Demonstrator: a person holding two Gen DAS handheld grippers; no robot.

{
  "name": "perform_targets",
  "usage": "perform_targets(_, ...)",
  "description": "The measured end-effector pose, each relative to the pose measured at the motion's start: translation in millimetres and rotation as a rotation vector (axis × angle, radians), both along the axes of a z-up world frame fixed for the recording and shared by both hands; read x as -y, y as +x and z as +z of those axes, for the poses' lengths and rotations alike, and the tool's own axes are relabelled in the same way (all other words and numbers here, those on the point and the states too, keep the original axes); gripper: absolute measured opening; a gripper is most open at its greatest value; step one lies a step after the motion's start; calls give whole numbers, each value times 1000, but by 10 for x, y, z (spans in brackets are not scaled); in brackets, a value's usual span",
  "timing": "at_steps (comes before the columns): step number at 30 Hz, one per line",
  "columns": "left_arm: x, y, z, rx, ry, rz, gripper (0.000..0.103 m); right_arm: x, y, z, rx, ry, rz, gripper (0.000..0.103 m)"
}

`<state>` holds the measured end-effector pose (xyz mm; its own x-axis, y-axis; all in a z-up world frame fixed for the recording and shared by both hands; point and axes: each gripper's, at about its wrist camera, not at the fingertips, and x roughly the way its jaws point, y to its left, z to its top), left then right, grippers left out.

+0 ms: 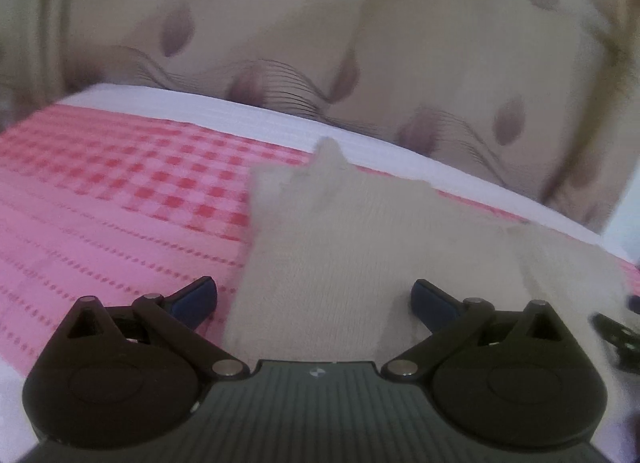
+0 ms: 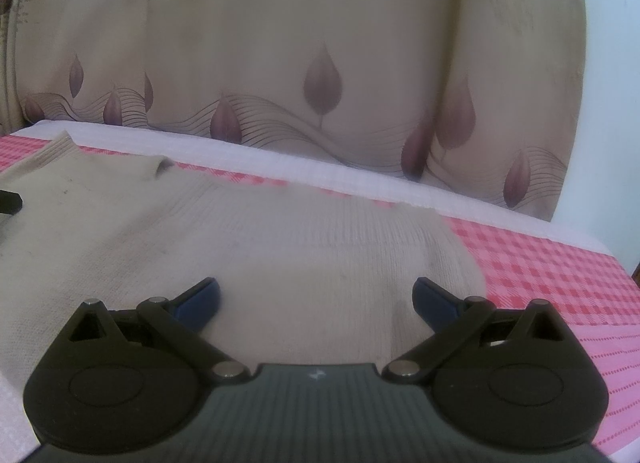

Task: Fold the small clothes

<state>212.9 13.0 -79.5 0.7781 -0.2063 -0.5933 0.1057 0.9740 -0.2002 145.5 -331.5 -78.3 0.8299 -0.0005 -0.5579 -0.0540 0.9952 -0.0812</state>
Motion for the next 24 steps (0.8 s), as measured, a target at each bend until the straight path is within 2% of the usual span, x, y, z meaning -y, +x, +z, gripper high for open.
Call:
perform_targets(3,-135,119,32,-30,-40,-63,91,3,1,2,0,1,1,103)
perform_targets(6,-351,311,38,-81,-160,-108,85,-2,-8,4,4,2,2,103)
perform_targets(8,-423,462,32,-116,-191,-152,80,-5,-14,7,6,3,2,103)
perform_targets(13,-457,787,42,-210,-223,-314,82,-12,-26,6,13,-2,2,103)
perform_targets(16,-538,952,-11,-240,-298,-379,81,-13,-27,1,14,-4,3,103)
perform_targets(18,-542,986,-30,-229,-296,-391,65,-12,-31,3,15,-4,3,103)
perform_targets(19,-525,994,-31,-213,-262,-384,43,-9,-31,4,16,-3,3,103)
perform_targets(20,-527,1001,-46,-206,-245,-372,32,-6,-31,4,17,-3,3,103)
perform_targets(22,-570,1021,-93,-201,-299,-361,28,-5,-37,8,21,-2,1,103)
perform_targets(24,-560,966,-110,-169,-307,-355,26,-7,-46,10,24,-2,-1,103)
